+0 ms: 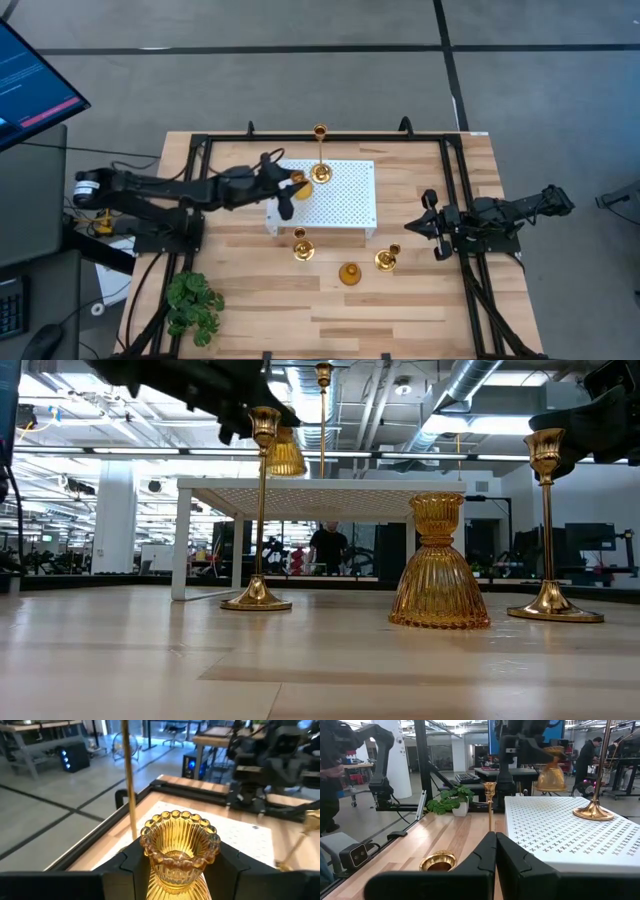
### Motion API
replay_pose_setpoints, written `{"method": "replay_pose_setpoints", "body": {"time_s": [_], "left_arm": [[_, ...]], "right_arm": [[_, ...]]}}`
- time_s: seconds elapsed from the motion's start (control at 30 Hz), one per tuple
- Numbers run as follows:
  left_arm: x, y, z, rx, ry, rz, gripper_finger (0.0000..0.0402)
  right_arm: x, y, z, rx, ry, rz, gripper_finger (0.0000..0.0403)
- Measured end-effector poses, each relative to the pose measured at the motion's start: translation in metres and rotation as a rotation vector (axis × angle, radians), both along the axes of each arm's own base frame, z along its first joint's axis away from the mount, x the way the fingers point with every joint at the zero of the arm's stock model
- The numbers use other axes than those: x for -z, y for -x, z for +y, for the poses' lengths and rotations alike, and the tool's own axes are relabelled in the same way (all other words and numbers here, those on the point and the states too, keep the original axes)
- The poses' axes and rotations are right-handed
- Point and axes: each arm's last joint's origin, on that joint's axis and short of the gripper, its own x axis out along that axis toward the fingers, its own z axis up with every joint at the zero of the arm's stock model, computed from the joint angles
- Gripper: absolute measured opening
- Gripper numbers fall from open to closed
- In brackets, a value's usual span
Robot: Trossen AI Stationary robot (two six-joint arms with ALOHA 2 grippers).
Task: Pick & Place candle stick holders
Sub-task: Put the left orange candle holder on the shelf
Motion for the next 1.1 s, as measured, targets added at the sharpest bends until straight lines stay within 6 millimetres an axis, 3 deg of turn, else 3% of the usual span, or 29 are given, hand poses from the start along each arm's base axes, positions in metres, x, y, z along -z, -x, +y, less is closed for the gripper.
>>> {"method": "replay_pose_setpoints", "body": {"time_s": [0.3, 1.1], "left_arm": [[0.007, -0.011, 0.012, -0.051, 0.061, 0.039, 0.0145], [0.021, -0.023, 0.014, -0.062, 0.085, 0.079, 0.0157]], "right_arm": [[0.000, 0.000, 0.000, 0.000, 0.000, 0.000, 0.0000], [0.000, 0.000, 0.000, 0.000, 0.000, 0.000, 0.0000]]}}
